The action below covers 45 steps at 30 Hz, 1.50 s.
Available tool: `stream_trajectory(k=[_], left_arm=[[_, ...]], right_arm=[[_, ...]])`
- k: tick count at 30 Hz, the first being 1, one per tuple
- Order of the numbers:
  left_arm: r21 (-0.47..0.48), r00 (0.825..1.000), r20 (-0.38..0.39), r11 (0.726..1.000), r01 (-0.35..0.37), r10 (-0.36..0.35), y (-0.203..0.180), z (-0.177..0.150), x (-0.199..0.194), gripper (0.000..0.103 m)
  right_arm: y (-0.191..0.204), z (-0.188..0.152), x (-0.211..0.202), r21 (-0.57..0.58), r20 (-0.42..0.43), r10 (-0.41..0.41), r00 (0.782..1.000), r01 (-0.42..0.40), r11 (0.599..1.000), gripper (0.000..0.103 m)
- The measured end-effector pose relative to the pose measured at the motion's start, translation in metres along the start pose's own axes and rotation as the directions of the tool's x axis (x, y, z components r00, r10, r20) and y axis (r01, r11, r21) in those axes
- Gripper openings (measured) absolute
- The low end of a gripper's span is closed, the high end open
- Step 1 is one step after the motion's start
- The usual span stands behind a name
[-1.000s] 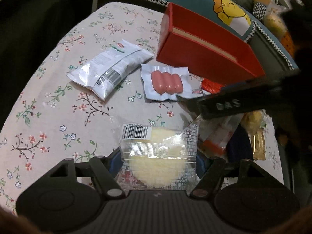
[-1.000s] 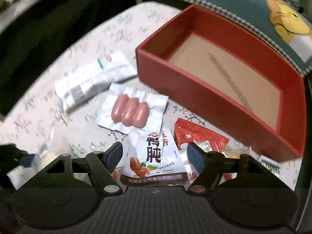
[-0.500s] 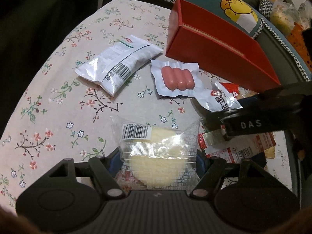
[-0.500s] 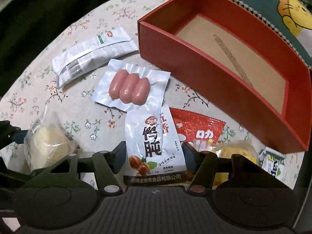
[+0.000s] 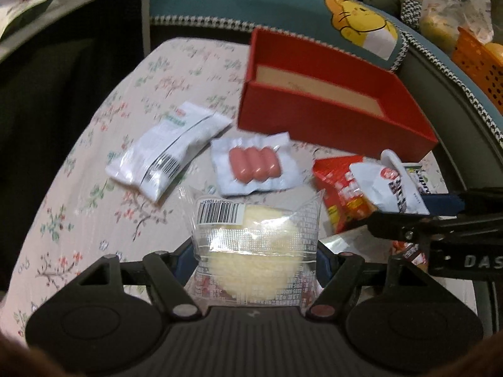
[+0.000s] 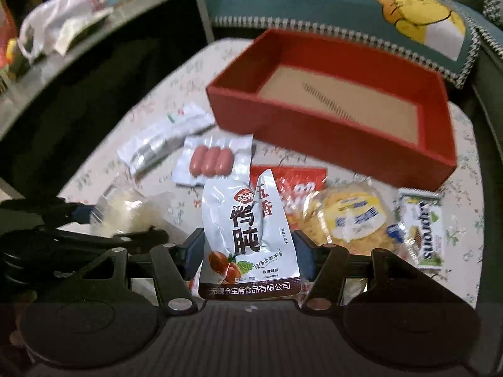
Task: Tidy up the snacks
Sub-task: 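Lift the bun and the duck-neck pouch with both tools over the red box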
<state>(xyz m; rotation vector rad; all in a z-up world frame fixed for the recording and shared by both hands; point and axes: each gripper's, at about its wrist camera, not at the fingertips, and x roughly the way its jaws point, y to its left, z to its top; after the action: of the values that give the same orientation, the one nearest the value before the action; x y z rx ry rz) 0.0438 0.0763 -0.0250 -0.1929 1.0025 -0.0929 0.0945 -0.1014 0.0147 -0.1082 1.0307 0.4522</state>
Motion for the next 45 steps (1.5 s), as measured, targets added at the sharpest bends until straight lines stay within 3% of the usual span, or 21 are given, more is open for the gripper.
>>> stream_trajectory(k=[9, 17, 45], left_arm=[[0.088, 0.997, 0.071, 0.995, -0.039, 0.033, -0.034, 0.029, -0.007, 0.103], [0.128, 0.988, 0.147, 0.990, -0.060, 0.041, -0.053, 0.069, 0.002, 0.103], [0.191, 0.976, 0.199, 0.974, -0.124, 0.085, -0.098, 0.157, 0.073, 0.103]], right_arm=[[-0.028, 0.007, -0.024, 0.068, 0.111, 0.014, 0.994, -0.021, 0.997, 0.066], [-0.047, 0.024, -0.026, 0.105, 0.184, -0.034, 0.982, 0.015, 0.994, 0.066], [-0.110, 0.080, 0.008, 0.159, 0.233, -0.140, 0.962, 0.105, 0.982, 0.066]])
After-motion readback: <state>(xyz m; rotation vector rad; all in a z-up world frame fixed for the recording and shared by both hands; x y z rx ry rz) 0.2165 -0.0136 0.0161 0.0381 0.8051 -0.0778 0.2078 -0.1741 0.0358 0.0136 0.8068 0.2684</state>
